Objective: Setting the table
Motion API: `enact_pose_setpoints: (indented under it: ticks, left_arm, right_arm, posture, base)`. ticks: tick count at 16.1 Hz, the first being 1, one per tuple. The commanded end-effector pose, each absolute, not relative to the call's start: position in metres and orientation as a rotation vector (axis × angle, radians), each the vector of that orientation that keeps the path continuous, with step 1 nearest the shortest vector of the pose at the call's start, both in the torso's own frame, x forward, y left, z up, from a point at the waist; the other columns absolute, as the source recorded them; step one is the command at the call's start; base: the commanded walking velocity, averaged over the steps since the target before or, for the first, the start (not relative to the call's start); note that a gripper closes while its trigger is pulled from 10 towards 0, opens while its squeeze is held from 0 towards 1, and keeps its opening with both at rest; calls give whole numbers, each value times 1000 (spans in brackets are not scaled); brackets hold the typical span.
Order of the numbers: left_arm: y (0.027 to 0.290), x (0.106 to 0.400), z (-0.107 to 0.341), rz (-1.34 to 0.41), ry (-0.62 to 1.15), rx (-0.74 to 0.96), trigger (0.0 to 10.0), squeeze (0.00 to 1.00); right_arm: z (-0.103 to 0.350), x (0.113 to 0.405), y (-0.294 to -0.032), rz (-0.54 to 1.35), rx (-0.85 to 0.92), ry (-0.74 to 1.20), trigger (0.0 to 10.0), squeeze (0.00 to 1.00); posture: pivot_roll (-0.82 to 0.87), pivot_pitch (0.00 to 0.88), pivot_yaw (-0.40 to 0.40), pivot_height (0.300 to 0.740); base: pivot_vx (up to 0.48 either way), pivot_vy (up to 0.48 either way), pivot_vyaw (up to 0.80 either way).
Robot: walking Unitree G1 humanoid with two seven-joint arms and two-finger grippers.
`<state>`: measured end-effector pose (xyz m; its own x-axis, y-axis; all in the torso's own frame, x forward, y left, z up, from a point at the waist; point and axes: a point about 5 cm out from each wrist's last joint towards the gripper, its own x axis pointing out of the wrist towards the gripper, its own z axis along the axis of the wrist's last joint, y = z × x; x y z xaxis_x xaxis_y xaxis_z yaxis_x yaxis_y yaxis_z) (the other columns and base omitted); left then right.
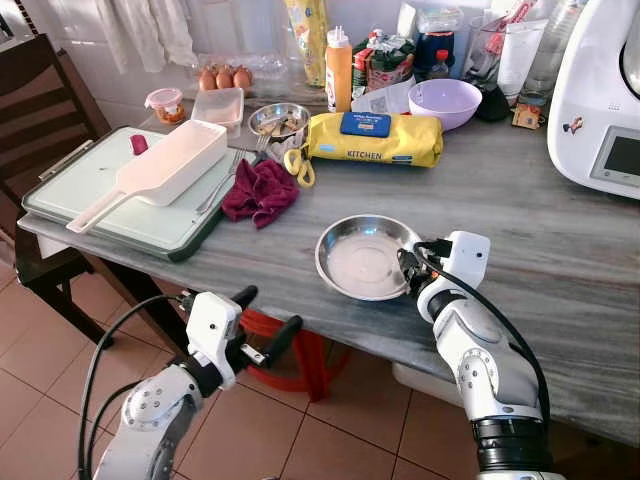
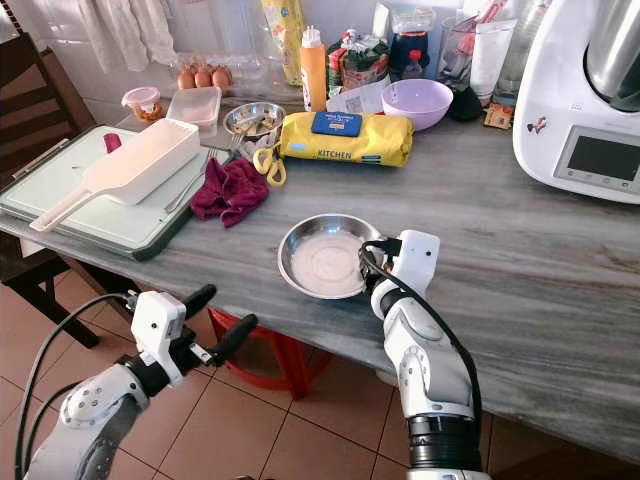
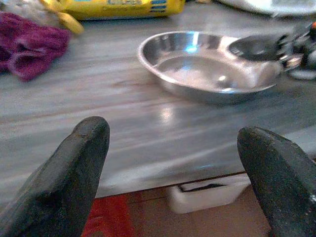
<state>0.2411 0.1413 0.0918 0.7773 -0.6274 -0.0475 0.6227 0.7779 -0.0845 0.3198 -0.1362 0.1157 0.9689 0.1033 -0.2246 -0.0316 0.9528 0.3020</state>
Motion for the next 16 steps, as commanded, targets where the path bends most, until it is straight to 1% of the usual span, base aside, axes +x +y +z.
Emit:
enact_pose_setpoints:
  ticks: [1, 4, 10, 14, 16]
  left_arm:
    - [141, 238, 93, -707, 88, -81, 10000, 0]
    - [136, 228, 91, -790, 126, -96, 10000, 0]
    - [133, 228, 86, -786, 136, -106, 10000, 0]
    - [142, 239, 89, -650, 83, -79, 10000, 0]
    - [150, 245, 93, -596, 56, -65, 10000, 0]
  right_arm:
    - [119, 322, -132, 88, 306, 239, 10000, 1000]
    - [118, 323, -134, 89, 303, 240, 10000, 1000]
    - [123, 326, -134, 99, 318, 224, 10000, 1000]
    - [140, 328, -141, 105, 364, 135, 10000, 1000]
    - [159, 328, -145, 113, 360, 25, 10000, 1000]
  posture:
    - [-33, 89, 73, 740]
    - [-34, 90, 72, 740]
    - [-39, 89, 70, 740]
    - [-38, 87, 71, 740]
    - [-39, 84, 71, 740]
  base:
    - [0, 0, 0]
    - [0, 0, 0]
    - [0, 0, 0]
    - [0, 0, 0]
    - [0, 0, 0]
